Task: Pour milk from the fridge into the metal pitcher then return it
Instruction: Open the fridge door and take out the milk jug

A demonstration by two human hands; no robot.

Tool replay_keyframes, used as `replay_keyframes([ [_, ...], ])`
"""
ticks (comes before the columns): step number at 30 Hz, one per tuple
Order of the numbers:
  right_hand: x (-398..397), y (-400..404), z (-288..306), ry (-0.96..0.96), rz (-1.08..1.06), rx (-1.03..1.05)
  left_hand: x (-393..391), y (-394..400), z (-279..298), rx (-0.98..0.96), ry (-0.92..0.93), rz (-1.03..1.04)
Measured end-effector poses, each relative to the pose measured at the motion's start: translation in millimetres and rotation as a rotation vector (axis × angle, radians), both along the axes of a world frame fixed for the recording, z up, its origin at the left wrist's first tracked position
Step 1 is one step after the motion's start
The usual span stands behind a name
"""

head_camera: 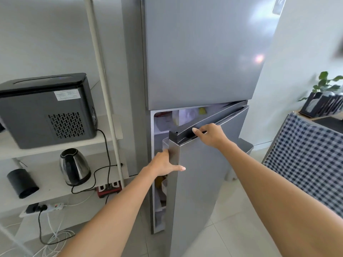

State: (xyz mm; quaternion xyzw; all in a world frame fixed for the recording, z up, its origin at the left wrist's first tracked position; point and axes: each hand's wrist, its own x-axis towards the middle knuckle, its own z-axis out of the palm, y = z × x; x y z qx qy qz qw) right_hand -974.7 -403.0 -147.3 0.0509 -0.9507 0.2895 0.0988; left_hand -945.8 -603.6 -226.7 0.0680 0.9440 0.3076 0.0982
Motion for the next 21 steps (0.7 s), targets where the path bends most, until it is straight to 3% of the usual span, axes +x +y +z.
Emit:
replay_keyframes([
  [11,89.4,73.3,13.5,0.082,-0.208,0.033,72.0,90.8,9.0,0.114,0.038,-0.260],
  [21,142.3,168.0,38.7,-0.111,-0.310,0.121,113.9,211.2,1.5,0.146,0.092,-0.408],
])
